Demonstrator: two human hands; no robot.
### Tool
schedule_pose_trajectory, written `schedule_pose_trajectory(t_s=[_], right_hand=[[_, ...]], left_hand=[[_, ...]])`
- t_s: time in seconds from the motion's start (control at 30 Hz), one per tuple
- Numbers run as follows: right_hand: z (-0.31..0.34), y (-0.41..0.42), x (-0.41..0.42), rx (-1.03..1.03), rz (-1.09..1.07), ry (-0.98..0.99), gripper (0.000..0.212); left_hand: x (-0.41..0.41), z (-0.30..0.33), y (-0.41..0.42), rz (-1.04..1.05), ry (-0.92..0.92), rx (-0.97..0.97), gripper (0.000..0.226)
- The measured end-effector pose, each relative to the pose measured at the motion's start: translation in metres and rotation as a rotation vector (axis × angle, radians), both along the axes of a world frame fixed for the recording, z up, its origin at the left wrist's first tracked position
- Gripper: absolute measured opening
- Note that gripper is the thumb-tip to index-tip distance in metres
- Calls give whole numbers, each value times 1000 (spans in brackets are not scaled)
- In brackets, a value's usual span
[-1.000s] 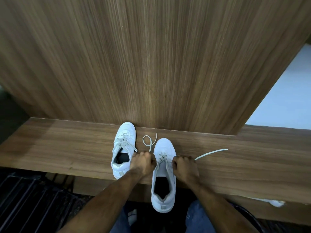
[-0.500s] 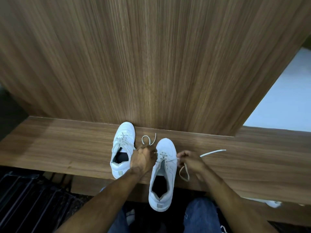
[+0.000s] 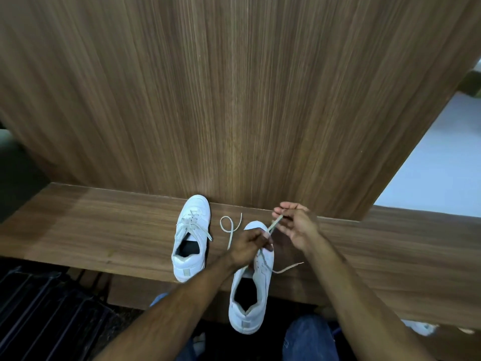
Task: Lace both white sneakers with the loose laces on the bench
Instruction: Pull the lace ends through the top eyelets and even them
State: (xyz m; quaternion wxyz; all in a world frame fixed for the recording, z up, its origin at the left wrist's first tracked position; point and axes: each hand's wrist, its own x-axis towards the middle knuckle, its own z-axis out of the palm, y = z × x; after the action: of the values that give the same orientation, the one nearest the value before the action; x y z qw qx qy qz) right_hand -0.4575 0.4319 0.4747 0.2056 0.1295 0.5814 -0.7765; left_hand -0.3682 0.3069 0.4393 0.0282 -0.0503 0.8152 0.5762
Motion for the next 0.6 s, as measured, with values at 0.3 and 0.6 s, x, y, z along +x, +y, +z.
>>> schedule_pose_trajectory(t_s=[0.3, 0.6], right_hand=[[-71, 58, 0, 482, -138, 118, 30], [-90, 0, 41, 880, 565, 711, 9]], left_hand=[[13, -21, -83, 61, -143, -571, 30], [3, -20, -35, -40, -22, -577, 22]])
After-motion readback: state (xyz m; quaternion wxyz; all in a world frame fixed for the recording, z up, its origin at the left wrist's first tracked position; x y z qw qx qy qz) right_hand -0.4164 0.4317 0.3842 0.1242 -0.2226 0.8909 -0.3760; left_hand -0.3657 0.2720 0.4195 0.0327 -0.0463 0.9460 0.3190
